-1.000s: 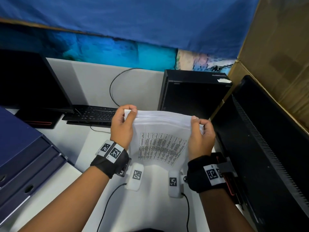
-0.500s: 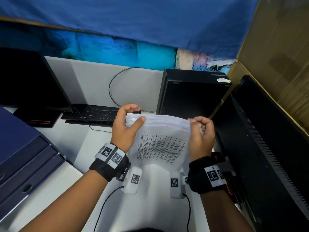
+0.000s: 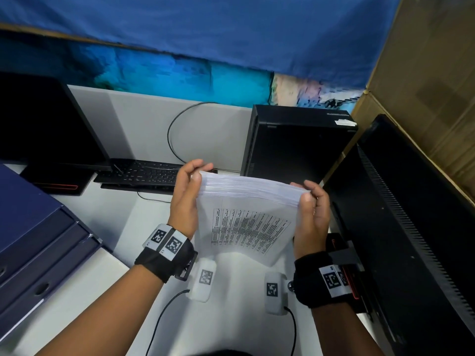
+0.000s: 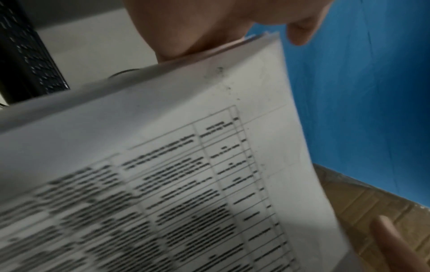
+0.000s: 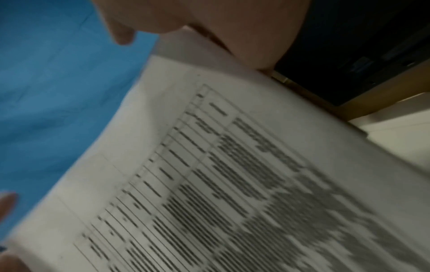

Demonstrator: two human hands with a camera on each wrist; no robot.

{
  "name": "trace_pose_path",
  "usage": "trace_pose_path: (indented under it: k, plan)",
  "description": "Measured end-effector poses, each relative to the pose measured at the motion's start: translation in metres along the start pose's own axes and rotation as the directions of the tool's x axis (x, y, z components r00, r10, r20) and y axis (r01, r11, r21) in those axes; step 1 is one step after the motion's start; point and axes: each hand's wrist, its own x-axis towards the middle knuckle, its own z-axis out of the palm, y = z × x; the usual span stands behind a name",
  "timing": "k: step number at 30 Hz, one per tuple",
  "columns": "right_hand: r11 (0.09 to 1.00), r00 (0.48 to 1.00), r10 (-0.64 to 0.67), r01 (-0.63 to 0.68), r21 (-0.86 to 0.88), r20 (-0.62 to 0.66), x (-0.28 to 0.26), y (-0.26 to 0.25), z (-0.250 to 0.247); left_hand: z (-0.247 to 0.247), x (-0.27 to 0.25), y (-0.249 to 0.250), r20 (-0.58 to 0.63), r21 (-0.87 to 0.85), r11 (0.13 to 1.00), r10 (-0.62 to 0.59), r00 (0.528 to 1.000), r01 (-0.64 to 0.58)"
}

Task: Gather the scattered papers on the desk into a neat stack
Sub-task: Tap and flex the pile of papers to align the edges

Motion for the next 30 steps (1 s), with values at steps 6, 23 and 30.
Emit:
trace_pose_path:
  k: [6, 23, 30]
  plan:
    - [0.962, 0.976, 0.153, -0.183, 0.202, 0.157, -0.006, 0.017, -0.016, -0.030, 0.001, -0.022, 0.195, 0.061, 0.994, -0.096, 0.976, 0.086]
    - [0.954, 0.951, 0.277, -0.256, -0.153, 0.137, 0.000, 0.025, -0.001, -0.027, 0.014, -0.045, 0.123, 0.396, 0.898, -0.260, 0.958, 0.193]
    - [0.773, 0.916, -0.312, 0.400, -0.493, 0.253, 0.017, -0.039, 0.014, -0.013, 0.019, -0.027, 0.088, 0.502, 0.863, -0.124, 0.988, 0.064]
